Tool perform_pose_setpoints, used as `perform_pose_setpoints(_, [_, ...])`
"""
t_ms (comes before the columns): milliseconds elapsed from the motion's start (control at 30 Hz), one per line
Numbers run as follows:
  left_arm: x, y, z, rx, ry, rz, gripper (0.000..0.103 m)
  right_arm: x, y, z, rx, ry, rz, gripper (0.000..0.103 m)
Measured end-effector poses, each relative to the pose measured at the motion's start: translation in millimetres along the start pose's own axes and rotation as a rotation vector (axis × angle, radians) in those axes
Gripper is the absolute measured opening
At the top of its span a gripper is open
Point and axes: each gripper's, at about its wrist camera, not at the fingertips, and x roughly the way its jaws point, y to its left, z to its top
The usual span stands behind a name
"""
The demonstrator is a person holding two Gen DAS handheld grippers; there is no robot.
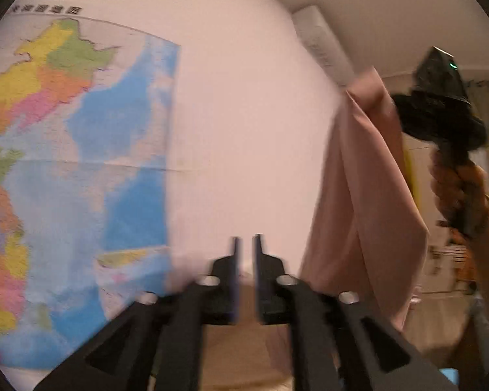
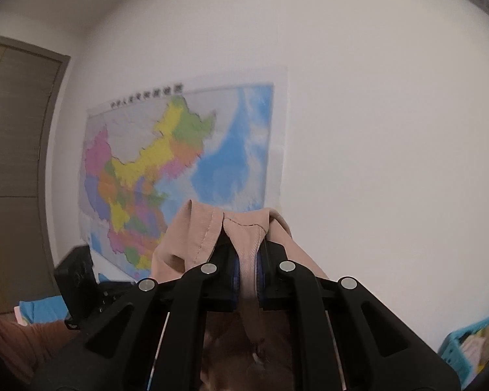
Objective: Fold large clothes
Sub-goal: 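Lift the pink jacket up off the pile with both grippers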
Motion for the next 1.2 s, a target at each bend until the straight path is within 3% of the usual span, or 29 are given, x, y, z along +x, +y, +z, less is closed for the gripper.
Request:
perform_pose_setpoints(33, [-5, -11, -6, 0.005, 0.006, -0.059, 0.068, -9, 7, 4, -0.012, -0.006, -0.009, 0.008])
perform_pose_setpoints(67, [-8, -18, -15, 0.031, 0.008, -0.091, 0.083, -16, 13, 6, -0.018, -0.006, -0.008, 0.008])
perform_pose_setpoints(100, [-14, -34, -26, 0.078, 0.005, -0.110, 0.083, -23, 17, 6, -0.020, -0.005, -0.010, 0.008])
perform_pose_setpoints(167, [-10, -59, -42, 0.130, 0.051, -0.225, 0.086, -35, 21, 7, -0.011, -0.007, -0.014, 0.008])
perform_pose_setpoints(233, [-6, -82, -53, 0.182, 0.065, -0.245, 0.096, -44, 22, 5, 0.015, -0.011, -0.013, 0.008])
perform_pose_setpoints(300, [9, -98, -62, 0.228, 0.103, -0.256, 0.097, -50, 23, 3, 0.034, -0.003, -0.018, 0.008])
perform_pose_setpoints(333, [18, -108, -68, 0.238, 0.136, -0.280, 0.094, -51, 24, 1, 0.043, 0.006, -0.020, 0.008])
perform_pose_setpoints(400, [27, -118, -79, 0.266, 0.151, -0.269, 0.048, -55, 24, -3, 0.054, 0.031, -0.032, 0.008])
perform_pose_setpoints(433, [34, -124, -81, 0.259, 0.199, -0.255, 0.010, -58, 25, -5, 0.054, 0.043, -0.041, 0.008])
perform_pose_setpoints(500, [32, -125, -77, 0.239, 0.182, -0.150, 0.008, -71, 28, -7, 0.046, 0.048, -0.066, 0.008])
perform_pose_setpoints(600, [12, -111, -53, 0.184, 0.117, -0.062, 0.007, -104, 34, 3, 0.050, -0.003, -0.080, 0.008])
perform_pose_setpoints(700, [-28, -99, -1, 0.153, 0.012, 0.056, 0.006, -135, 48, 22, 0.039, -0.065, -0.085, 0.008])
perform_pose_setpoints(900, [-134, -106, 91, 0.224, -0.145, 0.241, 0.007, -203, 98, 65, -0.046, -0.166, -0.086, 0.008])
perform_pose_setpoints(1033, [-196, -126, 124, 0.329, -0.135, 0.370, 0.008, -216, 115, 67, -0.029, -0.167, -0.042, 0.008])
perform_pose_setpoints(1200, [-245, -146, 132, 0.443, -0.058, 0.569, 0.008, -199, 136, 56, 0.021, -0.142, 0.099, 0.008])
